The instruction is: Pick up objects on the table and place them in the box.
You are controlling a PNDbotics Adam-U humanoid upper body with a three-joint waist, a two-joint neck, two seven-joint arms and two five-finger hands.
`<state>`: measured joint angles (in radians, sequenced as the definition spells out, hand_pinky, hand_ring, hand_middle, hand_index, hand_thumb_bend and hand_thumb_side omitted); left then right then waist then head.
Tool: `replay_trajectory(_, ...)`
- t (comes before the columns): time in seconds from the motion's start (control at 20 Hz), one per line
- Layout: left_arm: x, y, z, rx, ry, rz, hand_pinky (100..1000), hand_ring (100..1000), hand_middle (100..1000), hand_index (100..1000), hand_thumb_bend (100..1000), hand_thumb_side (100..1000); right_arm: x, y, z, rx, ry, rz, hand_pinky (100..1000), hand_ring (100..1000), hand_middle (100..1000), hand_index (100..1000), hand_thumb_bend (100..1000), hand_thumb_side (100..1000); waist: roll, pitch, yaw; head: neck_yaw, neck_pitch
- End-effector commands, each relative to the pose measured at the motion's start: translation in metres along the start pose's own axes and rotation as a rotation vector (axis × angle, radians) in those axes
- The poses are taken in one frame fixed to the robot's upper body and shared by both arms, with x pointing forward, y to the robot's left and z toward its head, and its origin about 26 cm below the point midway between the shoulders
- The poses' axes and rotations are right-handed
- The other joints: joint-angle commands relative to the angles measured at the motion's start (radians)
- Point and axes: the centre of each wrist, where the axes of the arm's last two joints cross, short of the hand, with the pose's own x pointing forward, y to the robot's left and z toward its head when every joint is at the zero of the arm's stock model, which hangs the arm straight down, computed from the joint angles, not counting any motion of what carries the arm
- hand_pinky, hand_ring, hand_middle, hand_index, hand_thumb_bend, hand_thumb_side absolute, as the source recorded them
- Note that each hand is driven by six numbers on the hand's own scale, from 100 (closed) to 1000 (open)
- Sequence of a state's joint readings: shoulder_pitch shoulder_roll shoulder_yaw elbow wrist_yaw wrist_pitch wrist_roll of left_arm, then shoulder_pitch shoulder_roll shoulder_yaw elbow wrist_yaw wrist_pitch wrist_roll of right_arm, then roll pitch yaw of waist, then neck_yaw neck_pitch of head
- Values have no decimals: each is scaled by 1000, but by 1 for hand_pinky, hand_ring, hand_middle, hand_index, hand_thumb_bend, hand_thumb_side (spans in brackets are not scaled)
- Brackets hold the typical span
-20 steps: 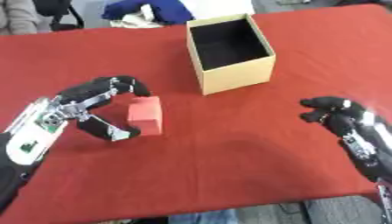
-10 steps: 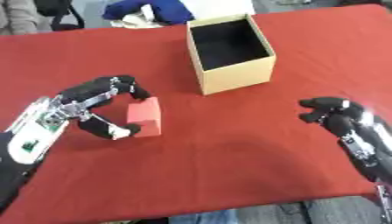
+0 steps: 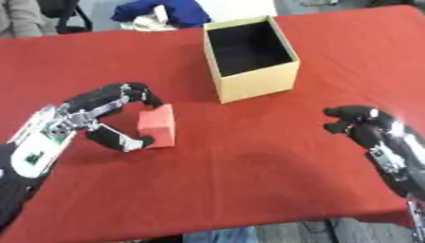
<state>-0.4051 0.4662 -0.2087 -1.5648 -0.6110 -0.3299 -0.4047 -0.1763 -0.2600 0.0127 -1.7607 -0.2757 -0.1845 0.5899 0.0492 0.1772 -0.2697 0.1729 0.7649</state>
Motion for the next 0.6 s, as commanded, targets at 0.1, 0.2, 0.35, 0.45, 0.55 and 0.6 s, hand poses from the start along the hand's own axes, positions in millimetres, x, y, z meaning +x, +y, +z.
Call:
replay_trajectory(0.1, -1, 8, 3, 8, 5, -20, 1000, 779, 796, 864, 382, 301, 5, -3, -2, 10, -10, 21, 842, 910, 580, 819, 100, 550, -5, -12, 1, -3, 5)
replay_trajectory(0.2, 3, 14, 5, 51, -14, -18, 1000, 782, 800, 865, 378, 305, 5, -3, -2, 9, -10, 21, 842, 911, 580, 819, 100, 550, -7, -11, 2, -4, 5)
replay_trajectory(0.35, 9, 20, 7, 87, -28, -7, 1000, 782, 800, 865, 371, 303, 5, -3, -1, 8, -9, 22, 842, 911, 580, 819, 100, 550, -8, -11, 2, -5, 5)
replay_trajectory(0.45, 11, 23, 8, 96, -30, -2, 1000, 783, 801, 865, 371, 302, 5, -4, -1, 8, -10, 22, 842, 911, 580, 819, 100, 550, -8, -11, 2, -5, 5)
replay_trajectory(0.55, 12, 24, 9, 98, -30, 1, 1000, 785, 803, 866, 371, 303, 5, -3, -1, 8, -10, 21, 842, 911, 580, 820, 100, 550, -9, -11, 1, -5, 5)
replay_trajectory(0.6, 12, 25, 9, 98, -29, 2, 1000, 787, 805, 866, 369, 305, 5, -3, -1, 8, -10, 21, 842, 911, 580, 820, 100, 550, -9, -11, 0, -5, 5)
